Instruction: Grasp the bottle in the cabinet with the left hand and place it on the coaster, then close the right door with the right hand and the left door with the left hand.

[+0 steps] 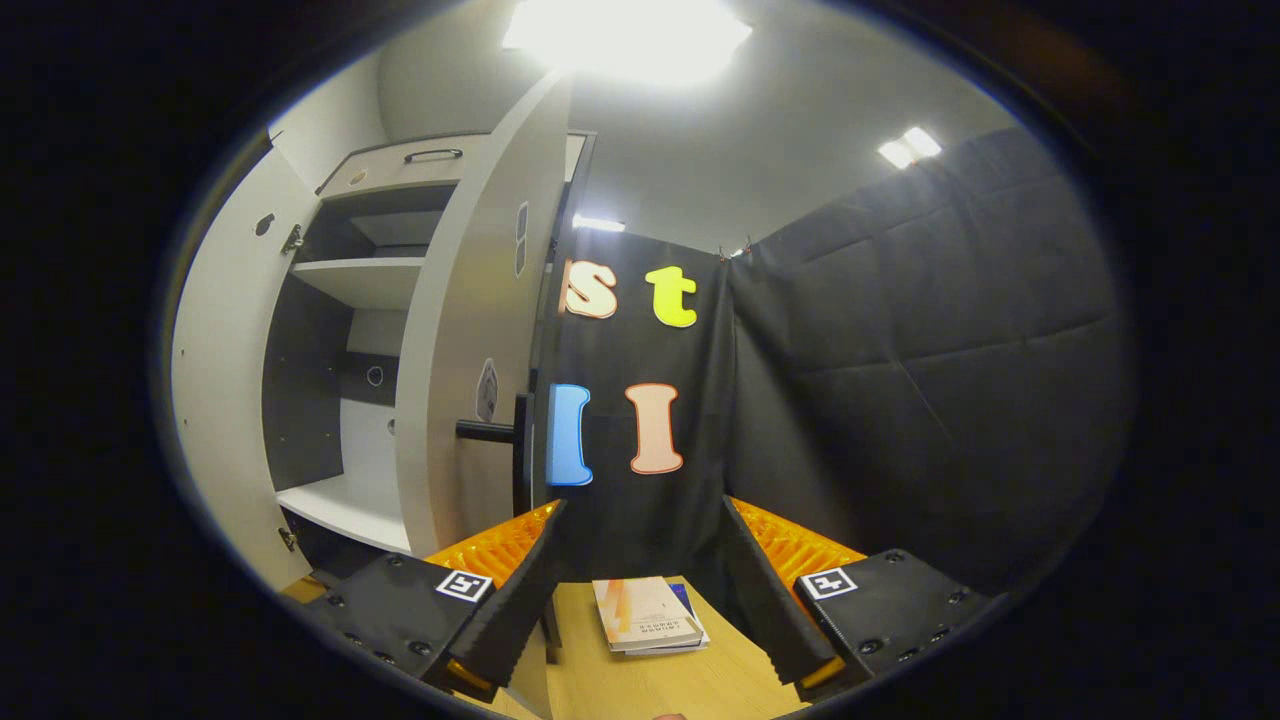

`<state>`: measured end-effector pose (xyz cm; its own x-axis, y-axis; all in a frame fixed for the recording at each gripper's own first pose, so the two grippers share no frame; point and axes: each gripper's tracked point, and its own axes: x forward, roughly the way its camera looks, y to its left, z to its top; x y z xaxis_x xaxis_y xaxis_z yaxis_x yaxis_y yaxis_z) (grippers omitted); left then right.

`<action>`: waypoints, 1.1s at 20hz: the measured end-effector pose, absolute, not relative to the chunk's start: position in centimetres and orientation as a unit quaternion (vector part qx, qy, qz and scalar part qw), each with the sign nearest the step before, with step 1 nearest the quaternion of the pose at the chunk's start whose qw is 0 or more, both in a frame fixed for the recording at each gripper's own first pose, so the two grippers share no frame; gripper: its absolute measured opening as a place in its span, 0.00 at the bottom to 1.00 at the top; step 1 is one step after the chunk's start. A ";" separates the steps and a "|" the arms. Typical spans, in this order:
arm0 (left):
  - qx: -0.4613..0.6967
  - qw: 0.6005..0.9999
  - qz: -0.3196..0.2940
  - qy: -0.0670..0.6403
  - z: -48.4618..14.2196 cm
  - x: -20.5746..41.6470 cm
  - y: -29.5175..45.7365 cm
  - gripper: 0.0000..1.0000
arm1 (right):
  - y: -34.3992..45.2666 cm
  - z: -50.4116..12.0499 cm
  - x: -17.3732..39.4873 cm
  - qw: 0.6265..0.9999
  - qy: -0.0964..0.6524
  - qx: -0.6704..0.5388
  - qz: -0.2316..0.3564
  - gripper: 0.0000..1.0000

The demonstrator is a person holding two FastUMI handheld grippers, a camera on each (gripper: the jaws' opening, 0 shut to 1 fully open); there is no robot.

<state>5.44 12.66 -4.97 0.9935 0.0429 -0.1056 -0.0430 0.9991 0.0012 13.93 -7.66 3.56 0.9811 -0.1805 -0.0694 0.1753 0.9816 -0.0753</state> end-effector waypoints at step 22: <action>0.006 0.999 0.019 0.042 -5.2 7.8 18.4 0.73 | 3.8 2.7 15.3 0.997 0.056 0.039 -0.026 0.96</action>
<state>7.77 18.41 -5.15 0.9956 0.0393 -0.0846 -0.0382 0.9992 0.0144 15.35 3.84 2.73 0.9924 -0.0470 -0.1138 0.0557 0.9956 0.0750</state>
